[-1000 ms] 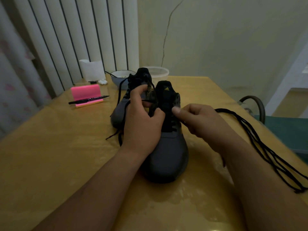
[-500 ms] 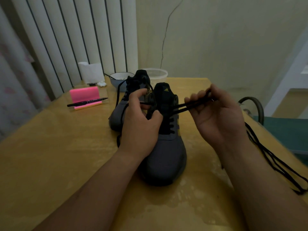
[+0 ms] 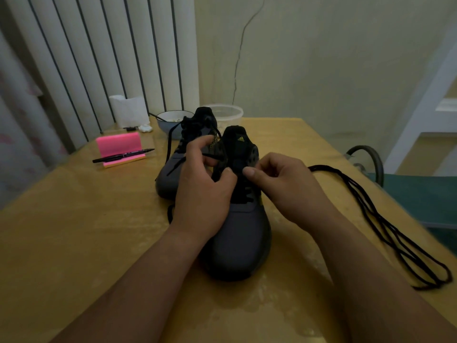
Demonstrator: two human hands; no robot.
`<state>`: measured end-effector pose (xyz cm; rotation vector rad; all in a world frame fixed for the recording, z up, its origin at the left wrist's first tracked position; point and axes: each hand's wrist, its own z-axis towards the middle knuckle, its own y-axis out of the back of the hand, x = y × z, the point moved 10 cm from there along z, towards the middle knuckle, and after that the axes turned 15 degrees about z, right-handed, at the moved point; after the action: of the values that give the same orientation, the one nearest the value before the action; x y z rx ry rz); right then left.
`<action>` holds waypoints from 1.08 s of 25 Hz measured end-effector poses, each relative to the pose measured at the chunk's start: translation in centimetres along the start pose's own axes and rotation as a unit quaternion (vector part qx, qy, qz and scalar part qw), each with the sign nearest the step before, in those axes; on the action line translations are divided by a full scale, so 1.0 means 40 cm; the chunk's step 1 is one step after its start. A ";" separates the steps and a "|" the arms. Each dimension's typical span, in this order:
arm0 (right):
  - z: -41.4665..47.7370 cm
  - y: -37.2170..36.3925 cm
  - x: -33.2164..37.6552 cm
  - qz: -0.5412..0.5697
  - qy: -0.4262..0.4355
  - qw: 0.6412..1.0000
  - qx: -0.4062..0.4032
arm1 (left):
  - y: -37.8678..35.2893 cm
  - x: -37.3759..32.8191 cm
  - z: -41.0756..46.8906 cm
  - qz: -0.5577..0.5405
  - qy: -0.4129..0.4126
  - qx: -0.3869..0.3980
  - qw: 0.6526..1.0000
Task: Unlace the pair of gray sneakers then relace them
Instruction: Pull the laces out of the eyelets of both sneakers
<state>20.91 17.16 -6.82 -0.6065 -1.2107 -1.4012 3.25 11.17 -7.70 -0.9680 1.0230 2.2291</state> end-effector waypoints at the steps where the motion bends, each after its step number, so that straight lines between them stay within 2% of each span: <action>1: -0.001 -0.001 0.003 0.009 0.006 1.000 0.004 | -0.001 0.000 -0.001 0.001 0.001 0.001 1.000; 4: -0.002 0.018 0.008 0.007 0.022 0.999 -0.035 | 0.000 0.001 -0.001 -0.001 0.002 -0.001 1.000; 5: -0.001 0.035 0.007 0.035 0.014 0.997 -0.066 | 0.000 0.001 0.000 -0.005 0.003 -0.001 1.000; 6: 0.001 0.054 -0.004 0.113 -0.007 0.989 -0.098 | -0.001 0.003 0.001 -0.009 0.005 0.000 1.000; 7: 0.003 0.064 -0.021 0.237 -0.037 0.964 -0.117 | -0.002 0.004 0.002 -0.012 0.007 0.003 1.000; 8: 0.005 0.059 -0.032 0.386 -0.065 0.913 -0.118 | -0.003 0.007 0.003 -0.013 0.010 0.004 1.000; 9: 0.008 0.048 -0.037 0.516 -0.082 0.846 -0.108 | -0.002 0.009 0.003 -0.011 0.012 0.003 1.000; 10: 0.010 0.039 -0.041 0.605 -0.094 0.784 -0.101 | -0.001 0.009 0.004 -0.008 0.012 0.000 1.000; 11: 0.010 0.033 -0.046 0.650 -0.106 0.746 -0.098 | -0.001 0.009 0.004 -0.004 0.011 -0.001 1.000; 12: 0.010 0.031 -0.056 0.650 -0.117 0.744 -0.096 | -0.001 0.008 0.004 0.000 0.011 -0.001 1.000; 13: 0.009 0.037 -0.065 0.592 -0.123 0.790 -0.097 | -0.002 0.009 0.004 0.002 0.012 0.000 1.000; 15: 0.004 0.048 -0.065 0.316 -0.103 0.940 -0.080 | -0.001 0.007 0.004 0.004 0.014 0.001 1.000; 16: 0.001 0.041 -0.056 0.173 -0.086 0.979 -0.057 | 0.000 0.008 0.004 0.005 0.016 0.000 1.000; 17: -0.001 0.023 -0.049 0.074 -0.070 0.995 -0.024 | 0.000 0.007 0.003 0.009 0.016 -0.001 1.000; 18: -0.001 0.003 -0.044 0.035 -0.059 0.998 0.010 | 0.002 0.007 0.002 0.011 0.017 -0.004 1.000; 20: -0.005 -0.003 -0.033 0.059 -0.052 0.997 0.025 | 0.005 0.005 0.000 0.012 0.021 -0.006 1.000; 22: 0.003 0.047 -0.043 0.079 -0.059 0.994 -0.048 | 0.004 0.016 0.006 0.005 0.038 0.000 0.999; 24: 0.007 0.090 -0.057 0.017 -0.048 0.991 -0.121 | 0.010 0.040 0.019 0.000 0.066 0.008 0.998; 26: -0.001 0.094 -0.036 -0.086 0.011 0.985 -0.151 | 0.024 0.052 0.032 0.013 0.069 0.005 0.998; 27: -0.006 0.092 -0.017 -0.103 0.052 0.980 -0.160 | 0.035 0.046 0.035 0.035 0.053 -0.006 0.998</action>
<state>24.55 17.80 -6.31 -0.6322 -0.9932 -1.8008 0.61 11.71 -7.85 -1.0809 1.1060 2.2636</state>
